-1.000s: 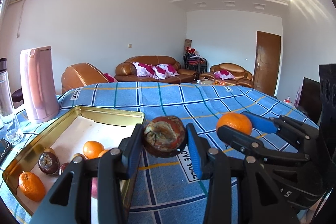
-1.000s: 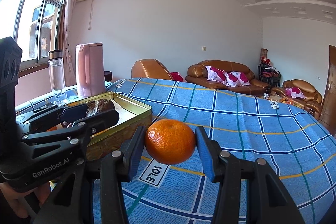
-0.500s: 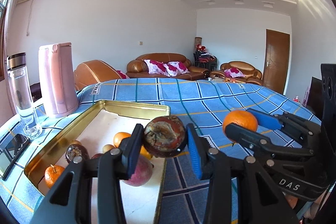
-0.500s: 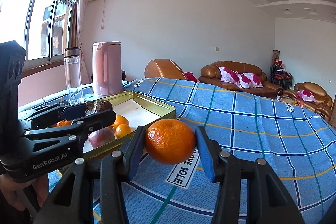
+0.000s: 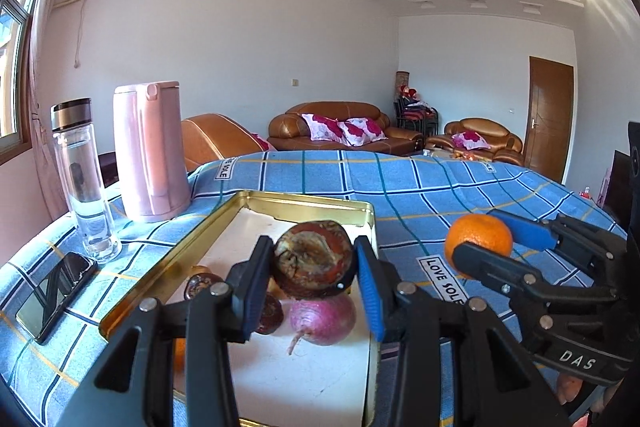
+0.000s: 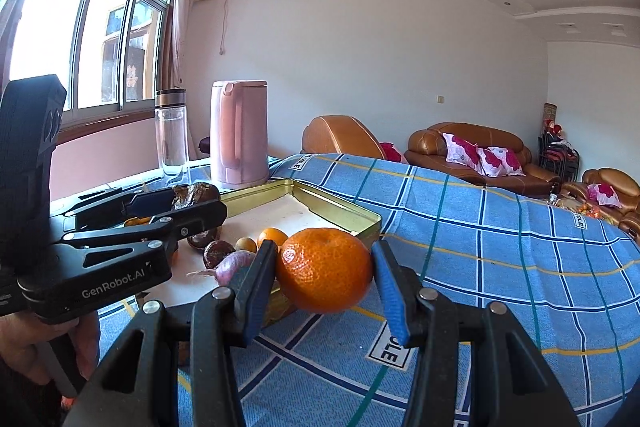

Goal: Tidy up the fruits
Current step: 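Lower left tool with brown fruit into the tray while right tool lowers the orange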

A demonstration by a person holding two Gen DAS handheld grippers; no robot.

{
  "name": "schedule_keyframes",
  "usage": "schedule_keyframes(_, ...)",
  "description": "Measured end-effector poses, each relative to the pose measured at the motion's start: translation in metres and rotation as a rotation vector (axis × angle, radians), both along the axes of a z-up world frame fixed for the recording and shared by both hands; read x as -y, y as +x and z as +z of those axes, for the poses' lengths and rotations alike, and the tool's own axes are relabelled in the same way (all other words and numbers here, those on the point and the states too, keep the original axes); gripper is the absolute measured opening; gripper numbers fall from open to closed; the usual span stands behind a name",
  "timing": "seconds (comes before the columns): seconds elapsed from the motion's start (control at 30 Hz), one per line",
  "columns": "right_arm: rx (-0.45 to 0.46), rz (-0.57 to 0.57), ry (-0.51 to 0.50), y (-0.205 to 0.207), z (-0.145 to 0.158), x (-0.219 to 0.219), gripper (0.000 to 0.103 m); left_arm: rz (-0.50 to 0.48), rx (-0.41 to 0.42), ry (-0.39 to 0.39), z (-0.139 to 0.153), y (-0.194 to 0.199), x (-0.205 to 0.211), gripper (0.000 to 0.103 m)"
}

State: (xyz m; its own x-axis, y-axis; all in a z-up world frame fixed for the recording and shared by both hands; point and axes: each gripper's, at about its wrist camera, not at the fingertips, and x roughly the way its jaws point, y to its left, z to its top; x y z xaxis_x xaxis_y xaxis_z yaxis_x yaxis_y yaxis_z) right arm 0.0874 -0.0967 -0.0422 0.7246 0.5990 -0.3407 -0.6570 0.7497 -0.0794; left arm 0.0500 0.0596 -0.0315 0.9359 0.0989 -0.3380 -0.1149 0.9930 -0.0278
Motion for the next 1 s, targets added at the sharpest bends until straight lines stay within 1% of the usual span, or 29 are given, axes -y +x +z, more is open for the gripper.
schedule_keyframes(0.13, 0.004, 0.031, -0.009, -0.004, 0.002, -0.011, 0.050, 0.026, 0.000, 0.008, 0.001, -0.004, -0.008, 0.043)
schedule_keyframes(0.43, 0.010, 0.099, -0.032, -0.013, 0.001, -0.041, 0.051, 0.074, -0.027, -0.003, -0.005, -0.006, -0.032, 0.043)
schedule_keyframes(0.7, -0.007, 0.133, -0.038, -0.012, -0.001, -0.057, 0.051, 0.113, -0.041, -0.004, -0.007, -0.008, -0.049, 0.043)
schedule_keyframes(0.83, -0.007, 0.149, -0.045, -0.015, -0.001, -0.065, 0.051, 0.129, -0.061, 0.002, -0.010, -0.008, -0.056, 0.043)
schedule_keyframes(1.0, -0.009, 0.167, -0.060, -0.018, -0.004, -0.075, 0.051, 0.136, -0.071, -0.004, -0.014, -0.009, -0.062, 0.043)
